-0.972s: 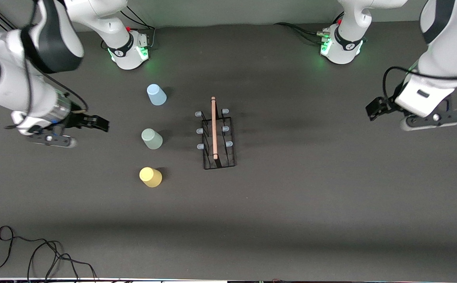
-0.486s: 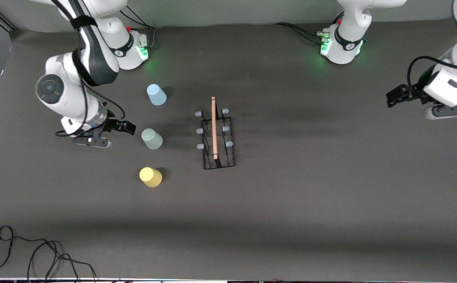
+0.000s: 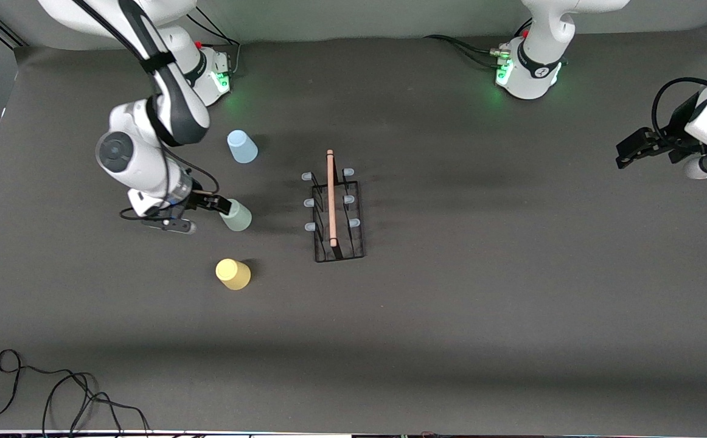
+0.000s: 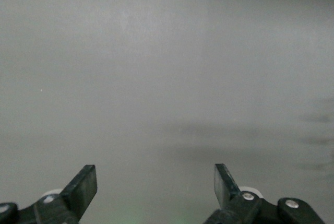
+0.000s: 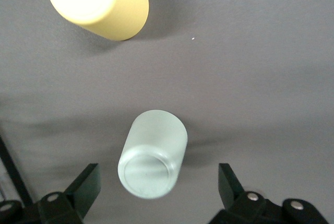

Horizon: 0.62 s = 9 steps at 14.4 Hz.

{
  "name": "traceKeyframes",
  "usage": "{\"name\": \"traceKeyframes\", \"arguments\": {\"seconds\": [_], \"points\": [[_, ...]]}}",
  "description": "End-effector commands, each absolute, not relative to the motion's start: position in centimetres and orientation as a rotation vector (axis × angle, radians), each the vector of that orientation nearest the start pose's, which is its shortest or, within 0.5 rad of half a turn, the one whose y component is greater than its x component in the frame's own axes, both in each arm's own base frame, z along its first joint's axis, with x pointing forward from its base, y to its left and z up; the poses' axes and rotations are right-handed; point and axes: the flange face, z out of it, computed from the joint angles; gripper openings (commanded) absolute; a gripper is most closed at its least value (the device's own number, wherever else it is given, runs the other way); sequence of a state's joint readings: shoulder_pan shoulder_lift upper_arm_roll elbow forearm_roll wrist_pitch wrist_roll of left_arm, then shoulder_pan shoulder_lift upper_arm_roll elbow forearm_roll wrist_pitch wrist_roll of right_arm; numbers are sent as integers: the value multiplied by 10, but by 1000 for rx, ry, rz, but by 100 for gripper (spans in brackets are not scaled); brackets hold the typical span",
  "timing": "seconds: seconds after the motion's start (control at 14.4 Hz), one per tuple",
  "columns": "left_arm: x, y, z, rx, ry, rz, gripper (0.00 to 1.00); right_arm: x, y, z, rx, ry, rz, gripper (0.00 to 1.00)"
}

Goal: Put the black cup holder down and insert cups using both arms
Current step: 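Grasp the pale green cup with the right gripper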

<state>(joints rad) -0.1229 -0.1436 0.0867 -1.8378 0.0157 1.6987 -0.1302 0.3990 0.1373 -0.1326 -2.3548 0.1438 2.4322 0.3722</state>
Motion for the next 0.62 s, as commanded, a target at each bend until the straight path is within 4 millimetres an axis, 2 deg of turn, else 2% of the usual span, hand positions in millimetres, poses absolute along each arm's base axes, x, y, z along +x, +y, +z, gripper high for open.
{"name": "traceKeyframes", "arguments": {"seconds": [0.0, 0.14, 0.49, 0.56], "points": [[516, -14, 584, -3151, -116, -53, 100, 485, 141, 244, -3070, 360, 84, 100], [516, -17, 583, -3149, -106, -44, 100, 479, 153, 232, -3084, 323, 99, 100], [513, -18, 579, -3147, -115, -6, 100, 473, 160, 218, -3101, 295, 139, 100], [514, -17, 579, -3148, -118, -8, 100, 473, 160, 217, -3102, 295, 141, 95]]}}
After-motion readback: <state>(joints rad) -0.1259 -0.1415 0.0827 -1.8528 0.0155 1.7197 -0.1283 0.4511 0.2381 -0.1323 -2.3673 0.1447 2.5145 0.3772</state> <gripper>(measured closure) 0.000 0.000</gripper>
